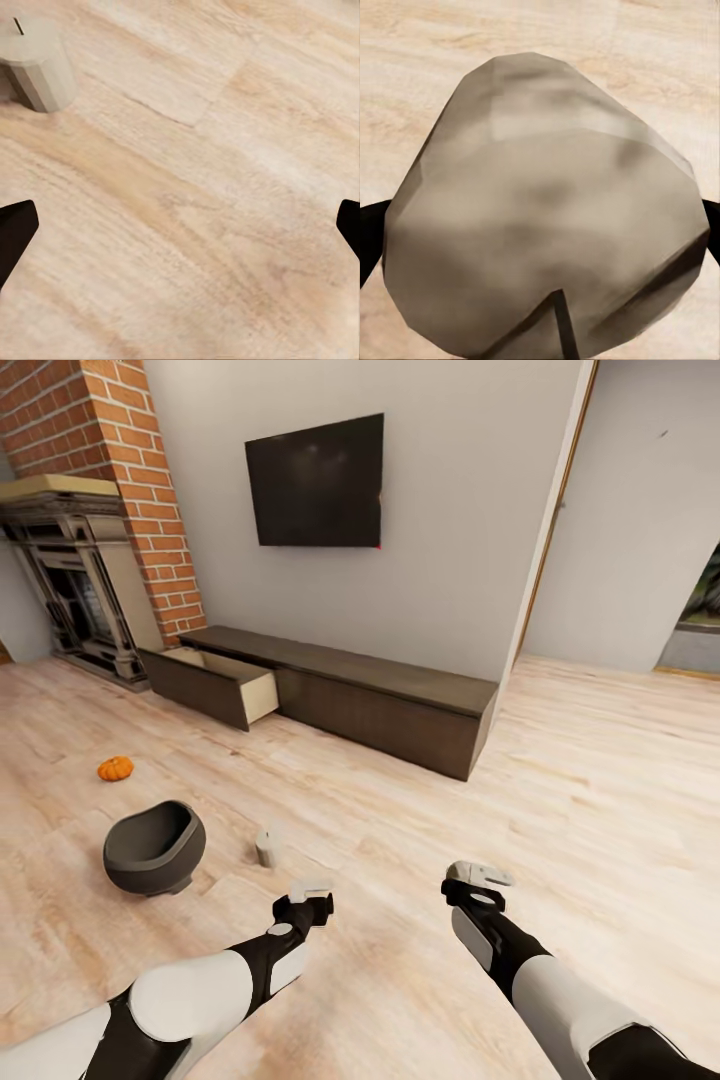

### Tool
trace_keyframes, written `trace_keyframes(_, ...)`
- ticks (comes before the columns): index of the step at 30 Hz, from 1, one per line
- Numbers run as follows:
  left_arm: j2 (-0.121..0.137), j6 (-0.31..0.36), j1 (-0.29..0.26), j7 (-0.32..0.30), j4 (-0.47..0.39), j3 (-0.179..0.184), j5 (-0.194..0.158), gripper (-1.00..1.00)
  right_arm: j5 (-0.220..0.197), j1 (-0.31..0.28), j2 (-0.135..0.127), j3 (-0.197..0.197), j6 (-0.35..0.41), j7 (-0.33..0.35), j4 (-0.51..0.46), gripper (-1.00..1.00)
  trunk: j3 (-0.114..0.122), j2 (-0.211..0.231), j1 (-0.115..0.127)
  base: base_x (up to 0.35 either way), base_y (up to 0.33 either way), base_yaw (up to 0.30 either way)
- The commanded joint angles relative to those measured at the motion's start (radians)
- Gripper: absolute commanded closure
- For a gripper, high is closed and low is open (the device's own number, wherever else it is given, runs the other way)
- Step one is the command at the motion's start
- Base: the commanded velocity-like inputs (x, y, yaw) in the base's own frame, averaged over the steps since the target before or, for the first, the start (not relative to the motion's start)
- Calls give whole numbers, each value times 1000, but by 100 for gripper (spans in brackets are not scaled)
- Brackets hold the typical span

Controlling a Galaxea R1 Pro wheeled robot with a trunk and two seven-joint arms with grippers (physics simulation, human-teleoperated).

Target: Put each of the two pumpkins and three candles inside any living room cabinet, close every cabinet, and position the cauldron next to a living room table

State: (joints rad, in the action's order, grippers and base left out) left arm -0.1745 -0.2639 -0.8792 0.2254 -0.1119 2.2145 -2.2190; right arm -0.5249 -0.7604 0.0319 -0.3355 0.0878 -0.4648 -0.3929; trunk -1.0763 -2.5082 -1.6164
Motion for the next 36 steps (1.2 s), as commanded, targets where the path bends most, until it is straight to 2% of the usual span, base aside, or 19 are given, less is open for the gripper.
trace_keyframes(1, 0, -4, -1, 7, -3, 8, -7, -100, -1, 0, -1, -9, 7, -9, -3, 100, -1, 0, 0, 252, -236, 294)
trace_keyframes(10, 0, -6, -1, 8, -3, 8, -11, -100, 3, 0, -1, -10, 7, -9, -3, 100, -1, 0, 0, 209, -196, 294)
trace_keyframes(26, 0, -8, -1, 8, -3, 5, -15, -100, 3, 0, -1, -8, 7, -8, -3, 100, -1, 0, 0, 5, -4, 291)
trace_keyframes(31, 0, -10, -1, 6, -3, 7, -41, -100, 2, 0, -2, -8, 7, -2, -2, 100, -1, 0, 0, 0, 0, 93)
trace_keyframes(36, 0, -12, -1, 4, -5, 7, -45, -100, 12, 0, 4, -10, 5, 1, 21, 100, -1, 0, 0, 0, 0, 10)
